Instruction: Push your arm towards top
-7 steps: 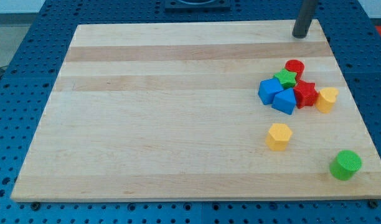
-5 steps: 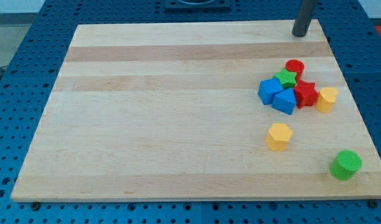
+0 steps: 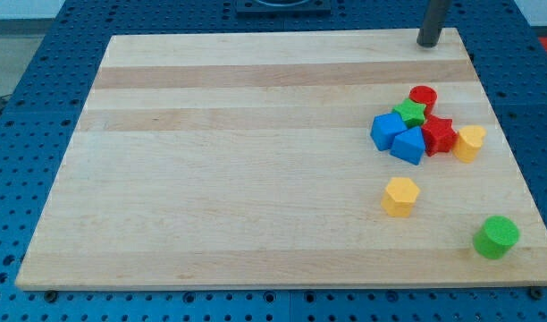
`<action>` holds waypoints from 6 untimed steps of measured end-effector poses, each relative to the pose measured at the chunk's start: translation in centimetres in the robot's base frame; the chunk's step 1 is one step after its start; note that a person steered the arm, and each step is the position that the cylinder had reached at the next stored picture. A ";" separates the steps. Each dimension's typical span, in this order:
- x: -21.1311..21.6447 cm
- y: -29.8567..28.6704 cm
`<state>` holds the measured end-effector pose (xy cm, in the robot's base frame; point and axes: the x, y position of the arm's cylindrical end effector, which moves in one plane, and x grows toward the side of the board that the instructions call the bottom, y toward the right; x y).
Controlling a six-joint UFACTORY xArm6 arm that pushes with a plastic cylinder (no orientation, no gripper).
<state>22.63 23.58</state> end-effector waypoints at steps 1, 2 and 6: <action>-0.2 0.0; -0.2 0.0; -1.0 0.0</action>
<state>21.61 23.58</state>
